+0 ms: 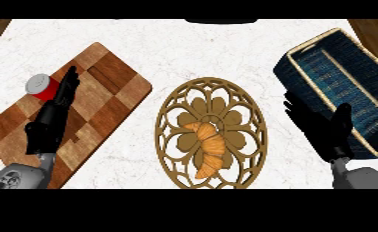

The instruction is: Pick the croissant from the placemat and place it in the basket

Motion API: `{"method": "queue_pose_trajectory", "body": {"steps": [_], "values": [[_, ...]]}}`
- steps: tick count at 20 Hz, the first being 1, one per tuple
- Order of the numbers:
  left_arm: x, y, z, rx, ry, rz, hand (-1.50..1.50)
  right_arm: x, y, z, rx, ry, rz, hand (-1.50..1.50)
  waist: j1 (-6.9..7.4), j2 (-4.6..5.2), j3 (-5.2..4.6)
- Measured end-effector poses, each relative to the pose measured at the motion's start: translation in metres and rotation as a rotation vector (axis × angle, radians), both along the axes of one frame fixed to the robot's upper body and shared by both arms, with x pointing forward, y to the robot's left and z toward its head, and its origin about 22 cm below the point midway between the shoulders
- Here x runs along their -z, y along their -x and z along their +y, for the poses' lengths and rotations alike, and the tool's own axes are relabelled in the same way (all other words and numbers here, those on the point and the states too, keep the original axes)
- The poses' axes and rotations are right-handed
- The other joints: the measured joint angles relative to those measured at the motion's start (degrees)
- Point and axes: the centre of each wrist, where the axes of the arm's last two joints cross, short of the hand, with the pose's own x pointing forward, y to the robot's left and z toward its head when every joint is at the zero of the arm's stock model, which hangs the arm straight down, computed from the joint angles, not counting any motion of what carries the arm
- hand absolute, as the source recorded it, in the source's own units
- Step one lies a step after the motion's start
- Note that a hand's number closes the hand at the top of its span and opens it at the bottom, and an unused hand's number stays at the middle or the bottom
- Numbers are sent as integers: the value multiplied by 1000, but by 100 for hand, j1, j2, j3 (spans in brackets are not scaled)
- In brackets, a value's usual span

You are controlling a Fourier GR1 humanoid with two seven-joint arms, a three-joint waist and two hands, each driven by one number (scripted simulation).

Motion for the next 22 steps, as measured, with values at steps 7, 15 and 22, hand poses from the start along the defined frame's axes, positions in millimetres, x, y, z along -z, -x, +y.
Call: {"method": "queue_pose_trajectory", "body": {"steps": [7,15,22], "values": [[2,6,-23,-23,183,-27,0,-63,-2,50,15,34,-412,150,-26,-257,104],[1,12,-44,-9,308,-24,0,-69,32,163,28,146,-645,-150,64,-286,113],[6,19,-42,-45,319,-11,0,-46,32,149,227,509,-576,-150,-213,-349,62]]}}
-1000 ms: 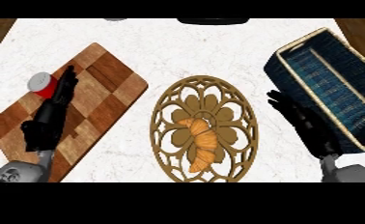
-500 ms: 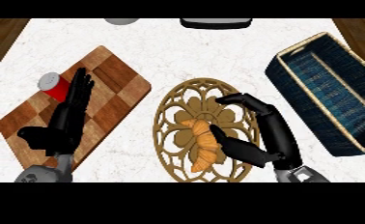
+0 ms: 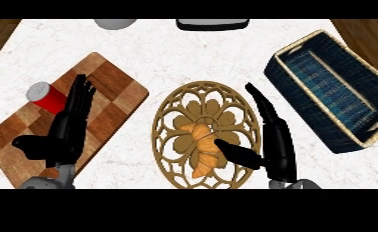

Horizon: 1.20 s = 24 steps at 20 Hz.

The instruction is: Pick the croissant from the placemat and place it in the basket

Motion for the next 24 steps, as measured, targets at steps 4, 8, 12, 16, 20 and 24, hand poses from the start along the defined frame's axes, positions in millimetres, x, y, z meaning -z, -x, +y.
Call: {"method": "queue_pose_trajectory", "body": {"steps": [4,8,12,16,20,24], "values": [[1,4,3,-14,-2,2,0,-1,-4,-19,81,186,115,-150,-53,-21,-24],[-2,4,1,-11,1,-3,0,-14,1,-16,79,332,257,-150,-26,-24,-21],[-6,3,0,1,4,-10,0,-44,9,6,37,402,363,-150,65,6,1],[-7,3,-5,23,13,-15,0,-79,16,30,-17,425,385,-150,156,46,25],[-9,4,-8,30,17,-18,0,-96,20,46,-37,452,389,-150,205,68,38],[-10,4,-10,28,17,-21,0,-100,15,54,-25,485,409,-150,191,87,48]]}}
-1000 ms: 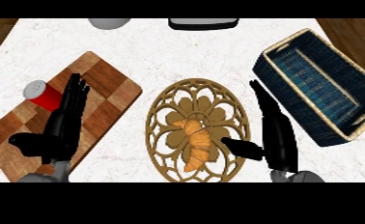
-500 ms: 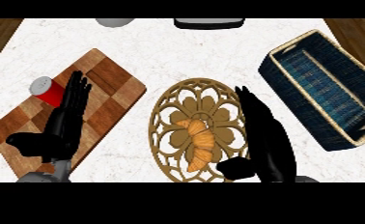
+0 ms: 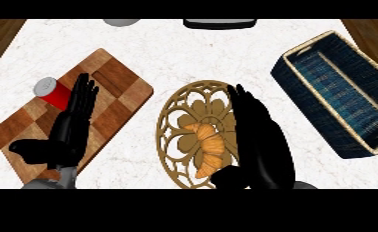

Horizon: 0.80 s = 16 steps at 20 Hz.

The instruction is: Pick the croissant from the placemat and place it in the basket

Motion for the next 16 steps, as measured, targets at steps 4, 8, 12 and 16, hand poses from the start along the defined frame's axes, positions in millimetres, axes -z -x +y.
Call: {"method": "queue_pose_trajectory", "body": {"steps": [4,8,12,16], "values": [[-4,0,0,-9,-2,-6,0,-1,-3,5,17,20,19,-150,-7,10,12],[-4,-1,-1,-3,-2,-1,0,1,-1,16,32,20,32,-150,-6,33,23],[-7,-3,-1,5,0,-8,0,5,4,27,32,32,42,-150,31,53,32],[-4,0,-6,15,-2,-9,0,4,4,32,33,37,33,-150,89,73,39]]}}
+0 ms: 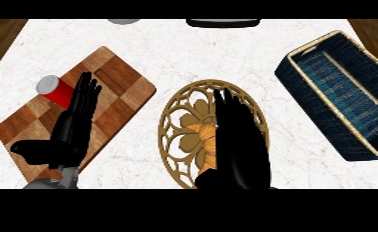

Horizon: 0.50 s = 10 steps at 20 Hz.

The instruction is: Pick the croissant from the placemat and place it in the basket

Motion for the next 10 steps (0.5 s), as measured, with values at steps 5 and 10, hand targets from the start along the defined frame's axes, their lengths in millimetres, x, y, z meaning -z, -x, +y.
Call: {"method": "queue_pose_trajectory", "body": {"steps": [5,10], "values": [[-7,-3,4,5,2,-6,0,7,4,5,3,28,-2,-150,24,9,4],[-4,-1,2,3,5,-9,0,12,4,5,24,55,-8,-150,39,18,8]]}}
